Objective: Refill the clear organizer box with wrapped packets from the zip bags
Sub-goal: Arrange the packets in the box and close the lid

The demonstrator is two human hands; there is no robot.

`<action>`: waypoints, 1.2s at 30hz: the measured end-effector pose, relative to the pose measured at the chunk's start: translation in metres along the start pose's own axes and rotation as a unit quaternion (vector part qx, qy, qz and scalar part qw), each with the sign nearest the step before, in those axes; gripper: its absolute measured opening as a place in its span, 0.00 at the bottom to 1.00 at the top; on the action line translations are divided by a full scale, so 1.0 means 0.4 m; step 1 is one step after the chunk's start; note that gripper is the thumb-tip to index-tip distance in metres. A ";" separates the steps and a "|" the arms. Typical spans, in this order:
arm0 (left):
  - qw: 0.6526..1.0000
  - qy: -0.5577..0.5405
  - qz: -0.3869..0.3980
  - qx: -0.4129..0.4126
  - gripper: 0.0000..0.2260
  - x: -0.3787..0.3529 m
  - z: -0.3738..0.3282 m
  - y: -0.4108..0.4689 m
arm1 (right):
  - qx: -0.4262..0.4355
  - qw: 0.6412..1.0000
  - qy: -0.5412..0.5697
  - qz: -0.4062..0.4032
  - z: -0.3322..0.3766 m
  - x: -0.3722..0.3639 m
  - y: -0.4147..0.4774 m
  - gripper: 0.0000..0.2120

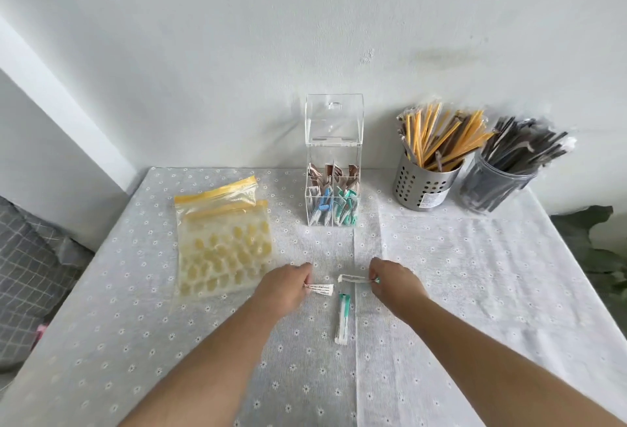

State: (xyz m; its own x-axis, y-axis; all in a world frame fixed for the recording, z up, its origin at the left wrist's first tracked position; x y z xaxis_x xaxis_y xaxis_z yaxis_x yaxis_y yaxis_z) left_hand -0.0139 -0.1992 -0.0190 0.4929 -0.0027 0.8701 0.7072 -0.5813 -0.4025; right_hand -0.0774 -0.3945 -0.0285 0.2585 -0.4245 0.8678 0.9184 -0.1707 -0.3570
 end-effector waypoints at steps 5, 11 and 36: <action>0.980 -0.192 -0.036 0.048 0.04 0.064 0.003 -0.008 | -0.011 0.980 0.200 0.006 -0.031 0.069 -0.006 0.07; 0.974 -0.218 0.013 0.056 0.07 0.184 -0.002 0.037 | 0.022 0.960 0.273 -0.052 0.018 0.234 0.023 0.04; 0.994 0.043 -0.078 -0.068 0.12 0.374 -0.129 0.340 | 0.064 0.951 0.181 -0.243 0.122 0.320 0.252 0.04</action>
State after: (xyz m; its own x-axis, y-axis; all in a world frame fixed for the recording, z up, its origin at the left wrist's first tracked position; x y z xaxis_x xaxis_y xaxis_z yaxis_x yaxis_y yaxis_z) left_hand 0.1298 -0.3206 0.0713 0.3329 0.0305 0.9425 0.6937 -0.6849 -0.2229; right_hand 0.0628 -0.4226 0.0636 -0.3041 -0.6053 0.7356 0.9380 -0.3252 0.1202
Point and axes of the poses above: each hand's wrist, its own y-axis towards the middle knuckle, its own x-axis out of the back of the hand, z = x × y, the point moved 4 cm from there along y, towards the middle knuckle, and after that the axes turned 4 degrees about z, right-handed, at the moved point
